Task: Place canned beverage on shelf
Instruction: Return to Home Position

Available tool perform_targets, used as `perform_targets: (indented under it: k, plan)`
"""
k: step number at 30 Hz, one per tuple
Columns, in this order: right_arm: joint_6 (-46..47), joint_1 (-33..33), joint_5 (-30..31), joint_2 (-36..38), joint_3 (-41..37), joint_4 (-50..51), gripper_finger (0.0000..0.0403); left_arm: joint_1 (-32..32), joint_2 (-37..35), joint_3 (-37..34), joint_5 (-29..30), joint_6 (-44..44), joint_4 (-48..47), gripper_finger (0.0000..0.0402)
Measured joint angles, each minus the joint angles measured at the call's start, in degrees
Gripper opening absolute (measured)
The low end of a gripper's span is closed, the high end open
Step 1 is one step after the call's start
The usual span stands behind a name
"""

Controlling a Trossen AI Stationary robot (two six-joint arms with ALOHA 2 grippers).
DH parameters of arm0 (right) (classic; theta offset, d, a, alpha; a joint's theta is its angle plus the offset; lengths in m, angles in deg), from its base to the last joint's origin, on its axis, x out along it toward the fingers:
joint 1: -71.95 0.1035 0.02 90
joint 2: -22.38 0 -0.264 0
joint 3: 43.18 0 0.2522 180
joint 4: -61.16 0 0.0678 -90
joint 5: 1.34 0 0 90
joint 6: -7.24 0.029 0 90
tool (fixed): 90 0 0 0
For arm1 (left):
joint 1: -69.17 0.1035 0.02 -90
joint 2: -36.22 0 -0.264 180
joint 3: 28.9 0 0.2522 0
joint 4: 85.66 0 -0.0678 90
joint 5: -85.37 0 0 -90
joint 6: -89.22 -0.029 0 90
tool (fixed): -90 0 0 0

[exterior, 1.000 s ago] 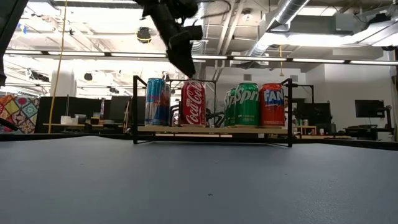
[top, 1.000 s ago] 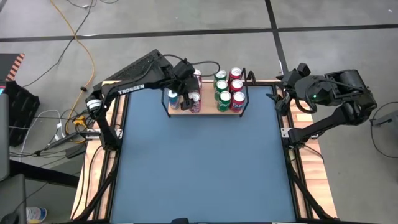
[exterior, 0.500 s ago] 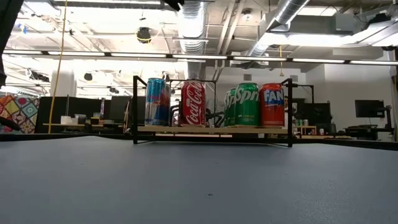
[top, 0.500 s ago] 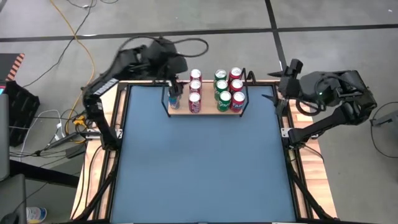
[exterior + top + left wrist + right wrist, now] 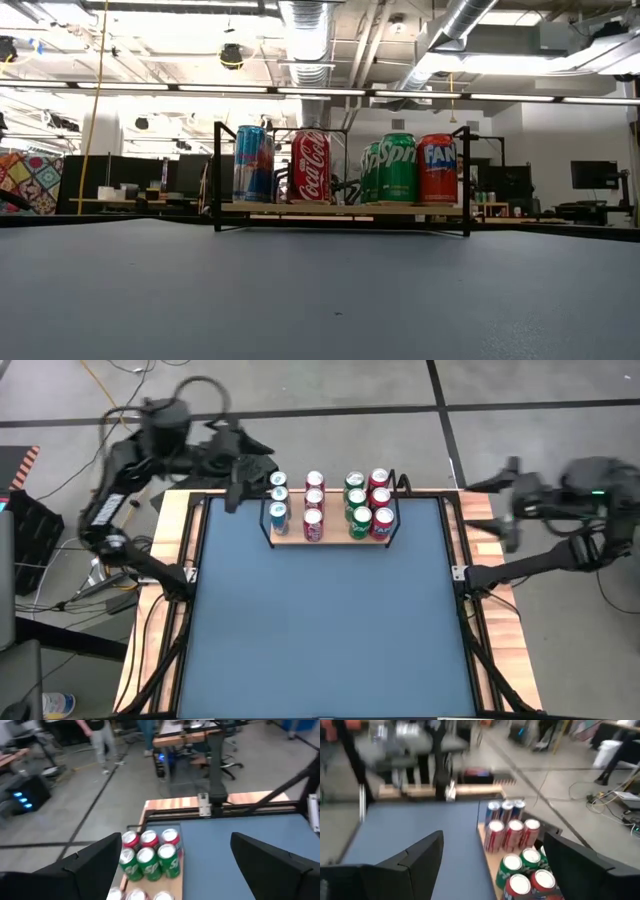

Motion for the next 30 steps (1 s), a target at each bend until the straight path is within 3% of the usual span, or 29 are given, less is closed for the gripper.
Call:
perform_targets:
  k: [5, 8, 14, 17, 25, 30]
  plan:
    - [2.9, 0.2, -0.7, 12.7, -10.1, -10.0, 0.0338, 0.1, -10.3, -13.5, 5.4, 2.8, 5.2, 0.0359]
    - [3.6, 0.2, -4.2, 20.3, -19.6, -18.9, 0.0338, 0.1, -16.8, -24.7, 7.4, 7.1, 12.9, 0.0359]
    - [7.2, 0.6, -4.4, 32.5, -37.9, -30.9, 0.0338, 0.1, -30.5, -48.4, 9.2, 15.1, 33.7, 0.0359]
    - [8.3, 0.6, -4.5, 36.7, -43.5, -33.8, 0.0338, 0.1, -37.2, -57.8, 11.2, 19.0, 38.7, 0.0359]
    - [7.8, 0.5, -6.4, 50.3, -53.2, -43.4, 0.0338, 0.1, -52.3, -74.6, 15.2, 28.3, 44.6, 0.0359]
    - [8.2, 0.6, -5.6, 49.7, -54.6, -41.1, 0.0338, 0.1, -59.0, -81.1, 17.6, 32.6, 44.9, 0.0359]
